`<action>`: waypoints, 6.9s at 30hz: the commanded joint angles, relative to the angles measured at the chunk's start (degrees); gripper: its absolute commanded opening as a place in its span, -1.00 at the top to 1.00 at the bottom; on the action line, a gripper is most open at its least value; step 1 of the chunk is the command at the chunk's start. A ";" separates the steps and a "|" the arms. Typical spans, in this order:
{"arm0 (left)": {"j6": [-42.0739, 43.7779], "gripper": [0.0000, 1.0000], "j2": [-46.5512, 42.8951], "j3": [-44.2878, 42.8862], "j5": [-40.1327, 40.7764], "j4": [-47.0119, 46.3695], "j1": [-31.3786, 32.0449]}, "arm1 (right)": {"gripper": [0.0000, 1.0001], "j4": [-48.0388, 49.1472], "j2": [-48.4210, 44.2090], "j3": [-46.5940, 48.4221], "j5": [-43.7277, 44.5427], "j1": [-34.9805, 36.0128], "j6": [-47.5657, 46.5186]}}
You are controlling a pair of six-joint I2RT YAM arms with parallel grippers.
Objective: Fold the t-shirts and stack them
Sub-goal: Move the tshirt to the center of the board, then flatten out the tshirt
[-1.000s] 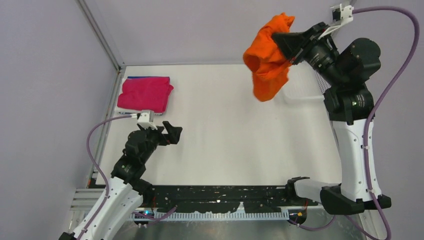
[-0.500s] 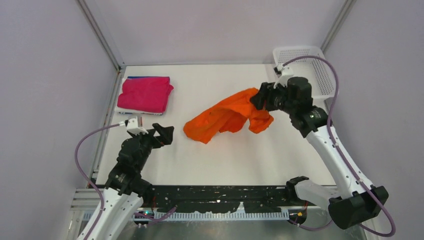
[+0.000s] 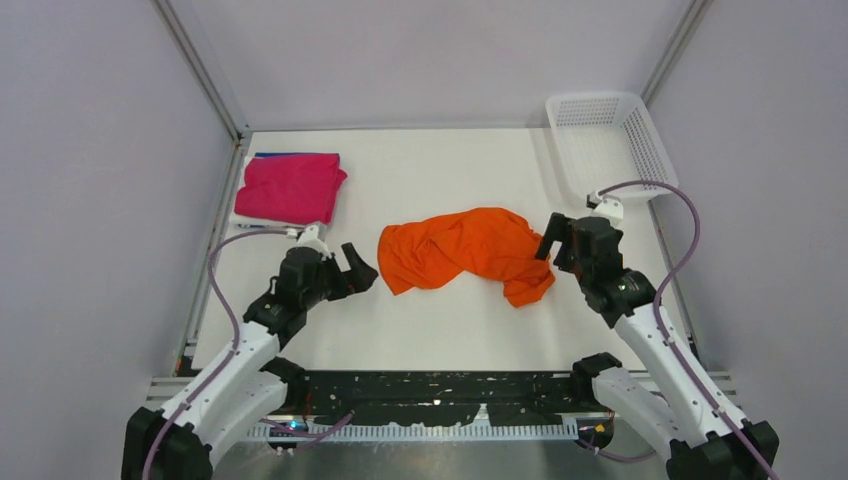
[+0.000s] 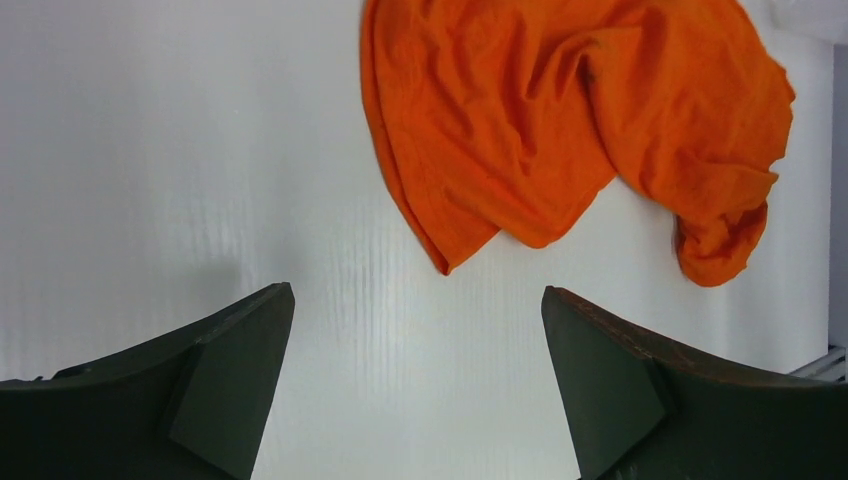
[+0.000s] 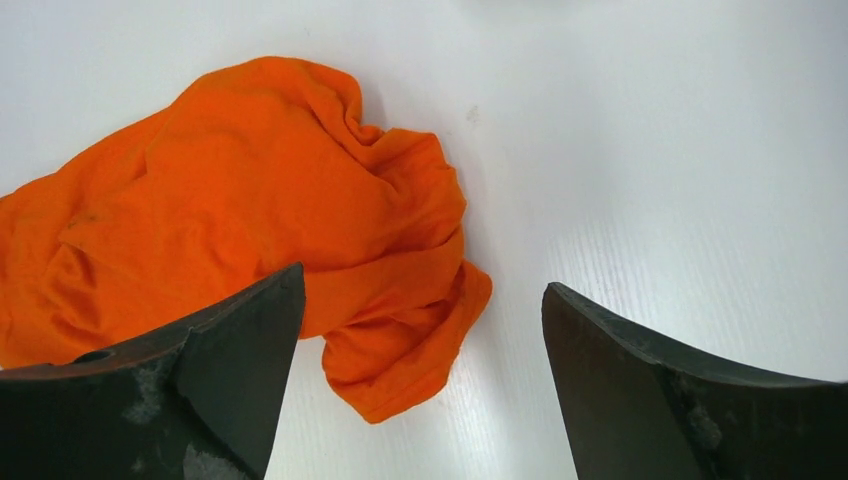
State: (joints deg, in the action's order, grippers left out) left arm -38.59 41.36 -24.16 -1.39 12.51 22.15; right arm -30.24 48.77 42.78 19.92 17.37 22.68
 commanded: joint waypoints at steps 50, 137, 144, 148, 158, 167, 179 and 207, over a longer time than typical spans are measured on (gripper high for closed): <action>0.18 1.00 32.54 -10.40 8.46 -10.91 20.56 | -0.42 26.59 2.34 -26.12 -16.07 -0.05 12.28; 3.48 -0.99 50.64 -49.42 17.74 13.33 -5.01 | -0.91 16.08 33.83 15.81 -2.99 -11.90 1.32; 2.55 -0.99 34.18 -29.02 4.68 3.16 1.12 | -0.91 13.41 21.92 -1.16 -21.80 -7.19 3.24; -0.56 -0.99 30.97 -19.08 -6.57 -5.86 4.19 | -0.91 14.47 20.66 -5.97 -25.36 -6.34 4.45; -1.40 -0.99 34.16 -14.65 -7.65 -7.98 6.54 | -0.95 17.44 23.45 -10.02 -26.89 -5.85 6.96; -0.79 -0.99 34.58 -14.80 -5.84 -7.02 6.59 | -0.97 14.57 22.18 -10.54 -21.14 -5.13 7.39; -0.30 -0.99 35.71 -15.52 -5.12 -6.03 6.59 | -1.00 27.15 26.31 -12.47 -27.32 -4.11 11.87; 0.09 -0.99 37.64 -16.27 -6.25 -6.09 6.59 | -0.94 18.30 19.46 -7.75 -17.95 -3.34 6.61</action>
State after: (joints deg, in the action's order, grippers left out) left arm -38.92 79.02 -38.35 -7.16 7.92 28.67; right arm -4.08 72.40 32.67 -3.62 13.76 32.36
